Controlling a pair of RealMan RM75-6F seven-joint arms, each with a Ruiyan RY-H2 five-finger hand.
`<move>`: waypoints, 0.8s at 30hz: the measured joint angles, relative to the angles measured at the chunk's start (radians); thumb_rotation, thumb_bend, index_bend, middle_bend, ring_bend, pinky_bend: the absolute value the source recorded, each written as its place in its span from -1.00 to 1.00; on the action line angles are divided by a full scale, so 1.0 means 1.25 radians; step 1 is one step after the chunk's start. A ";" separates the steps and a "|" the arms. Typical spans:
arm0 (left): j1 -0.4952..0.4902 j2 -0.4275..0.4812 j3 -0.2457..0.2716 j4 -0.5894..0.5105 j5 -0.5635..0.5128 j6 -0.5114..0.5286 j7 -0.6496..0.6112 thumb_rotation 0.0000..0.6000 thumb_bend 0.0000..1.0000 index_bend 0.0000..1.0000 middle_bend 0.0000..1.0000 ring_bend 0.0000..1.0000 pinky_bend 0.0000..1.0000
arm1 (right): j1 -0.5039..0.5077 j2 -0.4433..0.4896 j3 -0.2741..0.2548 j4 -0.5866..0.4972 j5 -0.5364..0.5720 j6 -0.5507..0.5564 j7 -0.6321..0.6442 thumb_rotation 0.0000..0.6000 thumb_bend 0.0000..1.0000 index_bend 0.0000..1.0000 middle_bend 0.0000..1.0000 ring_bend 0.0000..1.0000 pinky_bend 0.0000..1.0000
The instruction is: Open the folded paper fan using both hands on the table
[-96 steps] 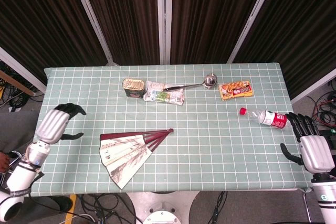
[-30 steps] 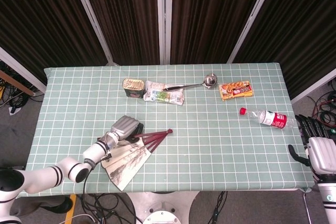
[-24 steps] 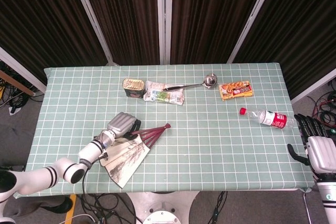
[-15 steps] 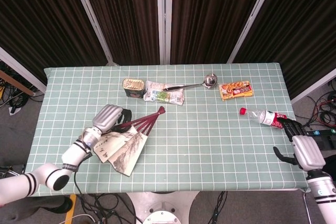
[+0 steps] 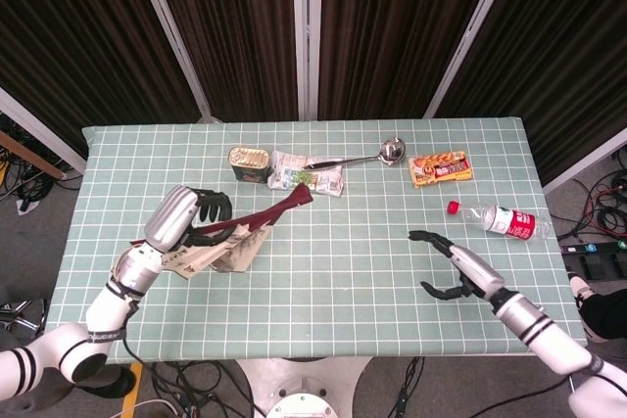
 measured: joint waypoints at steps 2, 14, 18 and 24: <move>0.000 -0.003 -0.001 -0.009 0.016 0.015 0.012 1.00 -0.31 0.26 0.36 0.34 0.43 | 0.054 -0.025 0.001 0.010 -0.012 -0.029 0.054 1.00 -0.41 -0.80 -0.77 -1.00 -1.00; -0.017 -0.002 -0.010 -0.046 0.036 0.026 0.046 1.00 -0.31 0.26 0.36 0.34 0.43 | 0.244 -0.157 0.043 0.033 0.009 -0.127 0.201 1.00 -0.39 -0.73 -0.77 -1.00 -1.00; -0.021 -0.003 -0.012 -0.053 0.036 0.026 0.052 1.00 -0.31 0.26 0.36 0.34 0.43 | 0.284 -0.189 0.067 0.046 0.042 -0.149 0.209 1.00 -0.39 -0.73 -0.77 -1.00 -1.00; -0.031 -0.004 -0.016 -0.064 0.037 0.022 0.062 1.00 -0.31 0.26 0.35 0.34 0.43 | 0.337 -0.223 0.101 0.054 0.086 -0.182 0.189 1.00 -0.39 -0.72 -0.77 -1.00 -1.00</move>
